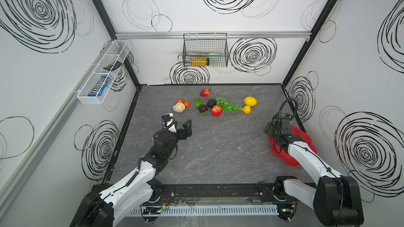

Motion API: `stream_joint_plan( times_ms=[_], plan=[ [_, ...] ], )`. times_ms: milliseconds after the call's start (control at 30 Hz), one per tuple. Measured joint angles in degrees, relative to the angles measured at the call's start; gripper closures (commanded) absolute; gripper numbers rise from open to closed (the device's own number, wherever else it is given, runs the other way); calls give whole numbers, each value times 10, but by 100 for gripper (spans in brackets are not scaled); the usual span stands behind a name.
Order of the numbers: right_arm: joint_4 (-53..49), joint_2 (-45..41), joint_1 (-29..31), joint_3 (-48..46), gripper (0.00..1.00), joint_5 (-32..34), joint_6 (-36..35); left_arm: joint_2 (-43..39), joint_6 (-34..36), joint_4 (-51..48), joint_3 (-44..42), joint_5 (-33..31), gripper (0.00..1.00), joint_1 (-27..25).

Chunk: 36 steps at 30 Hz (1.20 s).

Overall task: Place and organize the fake fruits in the fruit bowl
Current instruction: 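Grasp the rim of the red flower-shaped bowl with the right gripper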

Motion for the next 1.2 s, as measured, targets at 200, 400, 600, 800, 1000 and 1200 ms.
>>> stream_joint_plan(
  times_ms=[200, 400, 600, 800, 1000, 1200],
  plan=[
    [-38, 65, 5, 27, 20, -5, -5, 0, 0, -6, 0, -9, 4, 0],
    [-45, 84, 9, 42, 35, -19, -9, -3, 0, -9, 0, -16, 4, 0],
    [-45, 84, 10, 42, 50, -32, -12, -6, 0, -10, 0, -23, 4, 0],
    [-46, 89, 10, 42, 61, -45, -17, -7, 0, -10, 0, -25, 4, 0],
    [-46, 97, 14, 46, 70, -50, -20, -7, 0, -12, 0, -26, 4, 0],
    [-49, 101, 32, 48, 82, -40, -21, -8, 0, -14, 0, -27, 4, 0]
  ],
)
